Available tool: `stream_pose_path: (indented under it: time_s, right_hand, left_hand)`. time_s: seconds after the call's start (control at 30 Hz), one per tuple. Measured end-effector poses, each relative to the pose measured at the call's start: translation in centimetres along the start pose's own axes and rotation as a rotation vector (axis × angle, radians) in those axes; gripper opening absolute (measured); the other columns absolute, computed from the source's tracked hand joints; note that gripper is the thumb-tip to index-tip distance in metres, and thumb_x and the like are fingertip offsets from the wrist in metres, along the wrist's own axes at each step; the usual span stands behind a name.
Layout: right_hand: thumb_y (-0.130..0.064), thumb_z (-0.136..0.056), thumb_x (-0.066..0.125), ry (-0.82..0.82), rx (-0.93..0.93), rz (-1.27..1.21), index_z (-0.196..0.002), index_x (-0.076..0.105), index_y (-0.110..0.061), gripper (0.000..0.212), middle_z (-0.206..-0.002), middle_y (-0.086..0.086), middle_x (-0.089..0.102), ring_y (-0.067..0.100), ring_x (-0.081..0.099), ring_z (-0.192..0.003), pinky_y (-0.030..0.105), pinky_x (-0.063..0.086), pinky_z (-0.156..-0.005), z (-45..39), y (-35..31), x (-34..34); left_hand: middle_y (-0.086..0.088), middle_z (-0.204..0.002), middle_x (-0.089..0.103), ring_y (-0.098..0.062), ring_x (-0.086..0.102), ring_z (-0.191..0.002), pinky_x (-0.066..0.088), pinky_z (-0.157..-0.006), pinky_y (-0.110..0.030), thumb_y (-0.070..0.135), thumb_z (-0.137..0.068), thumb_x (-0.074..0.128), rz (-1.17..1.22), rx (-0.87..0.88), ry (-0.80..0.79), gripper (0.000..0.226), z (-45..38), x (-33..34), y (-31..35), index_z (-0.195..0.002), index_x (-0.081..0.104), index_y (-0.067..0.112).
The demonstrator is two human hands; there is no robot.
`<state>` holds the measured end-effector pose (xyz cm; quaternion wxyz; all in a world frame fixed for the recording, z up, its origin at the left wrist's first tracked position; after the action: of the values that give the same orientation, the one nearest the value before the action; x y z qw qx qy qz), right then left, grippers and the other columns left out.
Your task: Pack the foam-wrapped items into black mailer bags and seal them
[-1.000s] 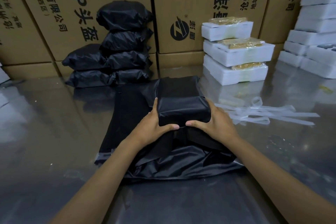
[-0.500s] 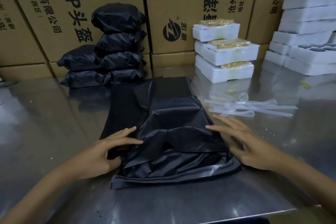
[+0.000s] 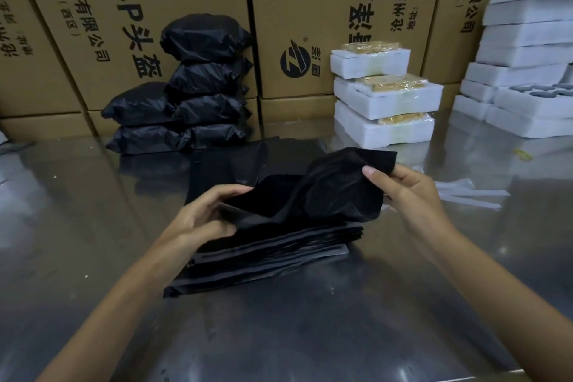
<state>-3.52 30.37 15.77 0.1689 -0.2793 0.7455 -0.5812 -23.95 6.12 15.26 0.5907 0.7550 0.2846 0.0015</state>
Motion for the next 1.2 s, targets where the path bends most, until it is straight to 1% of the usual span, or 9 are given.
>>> stream_pose_path:
  time_s: [0.1, 0.2, 0.37, 0.53, 0.73, 0.93, 1.03, 1.13, 1.2]
  right_hand:
    - [-0.027, -0.091, 0.072, 0.025, 0.003, 0.013, -0.109, 0.077, -0.023, 0.019, -0.100, -0.005, 0.079, 0.008, 0.074, -0.092, 0.020, 0.059, -0.074, -1.6, 0.0, 0.3]
    - [-0.029, -0.091, 0.072, 0.069, 0.055, 0.034, -0.097, 0.078, -0.027, 0.008, -0.093, -0.011, 0.079, 0.004, 0.074, -0.085, 0.019, 0.057, -0.070, -3.9, 0.0, 0.9]
    - [-0.027, -0.095, 0.067, 0.132, 0.201, 0.173, -0.077, 0.061, -0.011, 0.025, -0.080, 0.006, 0.063, 0.021, 0.059, -0.075, 0.031, 0.044, -0.072, -8.8, 1.7, 1.9]
    - [-0.020, -0.100, 0.058, -0.022, 0.449, 0.471, -0.105, 0.066, 0.000, 0.022, -0.109, 0.015, 0.063, 0.031, 0.060, -0.104, 0.035, 0.047, -0.093, -11.2, 5.3, 3.8]
    - [-0.020, -0.100, 0.057, 0.099, 0.346, 0.407, -0.082, 0.064, -0.007, 0.024, -0.083, 0.011, 0.066, 0.017, 0.060, -0.073, 0.024, 0.044, -0.058, -11.2, 8.2, 4.4]
    - [-0.016, -0.097, 0.062, 0.193, 0.373, 0.179, -0.076, 0.065, -0.010, 0.022, -0.080, 0.014, 0.067, 0.029, 0.065, -0.082, 0.032, 0.048, -0.073, -9.8, 8.7, 4.7]
    - [-0.018, -0.097, 0.064, 0.164, 0.332, 0.169, -0.071, 0.066, -0.014, 0.026, -0.063, 0.001, 0.068, 0.018, 0.067, -0.066, 0.023, 0.050, -0.057, -9.1, 7.0, 4.3]
    - [-0.019, -0.095, 0.065, 0.140, 0.306, 0.204, -0.066, 0.065, -0.013, 0.030, -0.053, -0.003, 0.065, 0.010, 0.064, -0.052, 0.017, 0.046, -0.045, -7.9, 5.7, 3.2]
    - [-0.020, -0.096, 0.064, 0.095, 0.344, 0.276, -0.071, 0.066, -0.007, 0.028, -0.063, 0.003, 0.070, 0.013, 0.068, -0.061, 0.021, 0.053, -0.056, -6.6, 6.1, 2.9]
  left_hand:
    - [0.008, -0.114, 0.072, -0.009, 0.067, -0.108, 0.053, -0.087, -0.020, 0.051, -0.080, 0.075, -0.046, -0.017, 0.223, 0.032, -1.0, 0.5, 0.4, -0.107, 0.073, 0.034]
    - [0.004, -0.100, 0.077, -0.012, 0.072, -0.097, 0.055, -0.084, -0.030, 0.043, -0.086, 0.071, 0.161, -0.130, 0.577, 0.022, -3.0, -0.7, -0.1, -0.094, 0.079, 0.025]
    - [-0.005, -0.094, 0.076, -0.020, 0.070, -0.090, 0.054, -0.078, -0.034, 0.041, -0.097, 0.060, 0.087, -0.270, 0.772, 0.033, -8.6, -2.4, -2.3, -0.088, 0.070, 0.010]
    - [-0.021, -0.125, 0.060, -0.038, 0.055, -0.116, 0.044, -0.098, -0.043, 0.027, -0.104, 0.046, -0.422, -0.565, 0.540, 0.034, -12.4, -1.2, -7.2, -0.123, 0.057, 0.002]
    - [-0.008, -0.076, 0.053, -0.035, 0.058, -0.089, 0.035, -0.068, -0.033, 0.021, -0.102, 0.051, -0.367, -0.515, 0.597, 0.031, -12.9, 0.2, -8.5, -0.073, 0.046, 0.013]
    - [0.000, -0.062, 0.046, -0.020, 0.050, -0.067, 0.032, -0.058, -0.029, 0.022, -0.100, 0.056, -0.303, -0.482, 0.705, 0.038, -12.2, 0.7, -7.0, -0.064, 0.044, 0.017]
    - [0.004, -0.059, 0.046, -0.009, 0.045, -0.056, 0.026, -0.047, -0.020, 0.027, -0.099, 0.057, -0.331, -0.381, 0.778, 0.038, -11.0, 0.1, -5.3, -0.064, 0.046, 0.021]
    - [0.004, -0.059, 0.048, -0.008, 0.045, -0.055, 0.031, -0.044, -0.016, 0.027, -0.099, 0.058, -0.339, -0.332, 0.728, 0.035, -9.3, 0.3, -5.0, -0.065, 0.049, 0.020]
    - [-0.001, -0.062, 0.052, -0.012, 0.049, -0.057, 0.030, -0.045, -0.016, 0.027, -0.100, 0.056, -0.334, -0.393, 0.629, 0.034, -8.0, 1.1, -5.8, -0.068, 0.051, 0.016]
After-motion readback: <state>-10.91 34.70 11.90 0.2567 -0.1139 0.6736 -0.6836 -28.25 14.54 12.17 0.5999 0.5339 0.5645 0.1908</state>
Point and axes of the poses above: each hand's wrist, its own z-axis away from the middle knuckle, its own x-axis out of the palm, y = z × x, the point moved 4 cm from there along -z, towards the middle knuckle
